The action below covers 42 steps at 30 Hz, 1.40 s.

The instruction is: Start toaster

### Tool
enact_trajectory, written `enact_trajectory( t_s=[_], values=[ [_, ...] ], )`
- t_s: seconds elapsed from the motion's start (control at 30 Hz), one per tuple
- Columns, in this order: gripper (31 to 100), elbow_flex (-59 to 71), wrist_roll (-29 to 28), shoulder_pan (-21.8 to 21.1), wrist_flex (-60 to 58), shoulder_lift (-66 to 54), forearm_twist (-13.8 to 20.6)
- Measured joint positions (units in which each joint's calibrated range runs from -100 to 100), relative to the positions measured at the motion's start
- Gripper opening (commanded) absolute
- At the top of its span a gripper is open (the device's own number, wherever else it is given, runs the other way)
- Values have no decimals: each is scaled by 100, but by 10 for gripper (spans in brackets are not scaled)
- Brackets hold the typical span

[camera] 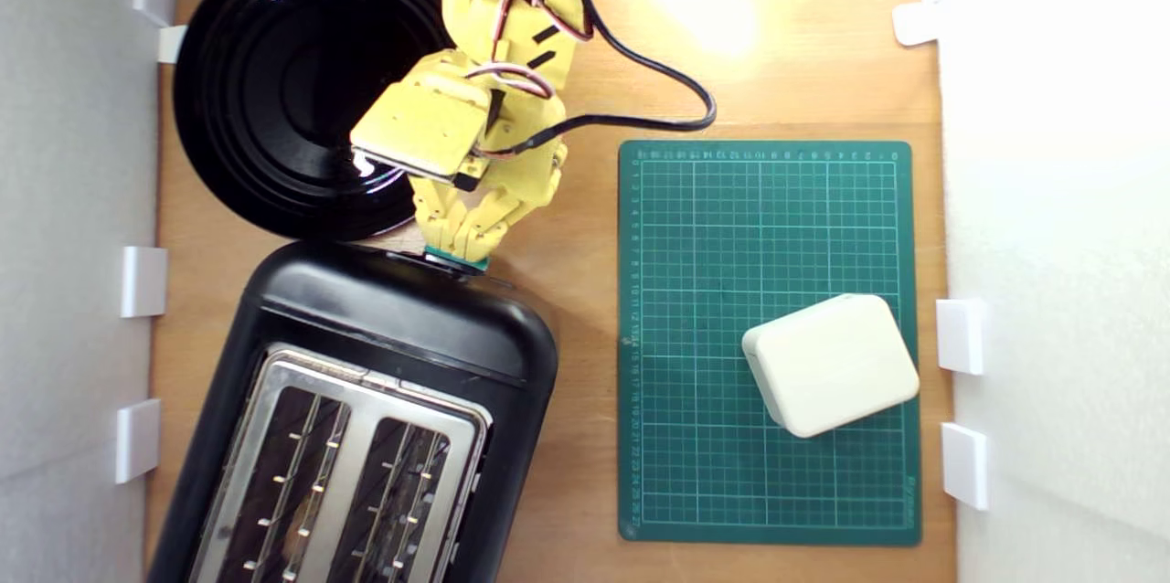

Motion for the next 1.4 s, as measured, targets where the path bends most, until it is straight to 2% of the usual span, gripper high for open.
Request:
enact_trajectory(
  t_s=[0.13, 0.3, 0.5, 0.63, 0.8, 1.13, 1.23, 1.4],
  values=[
    [313, 0, -48, 27, 0, -592, -10],
    [313, 195, -129, -280, 9, -1551, -58],
    [313, 1548, -172, -642, 9, -3118, -58],
    [313, 2373, -323, -578, 9, -4052, -58],
    [313, 3197, -458, -714, 9, -5085, -58],
    [313, 5394, -539, -714, 9, -6911, -664],
    [313, 5514, -636, -723, 9, -7053, -828],
    [313, 5626, -873, -723, 9, -7070, -896]
  ],
)
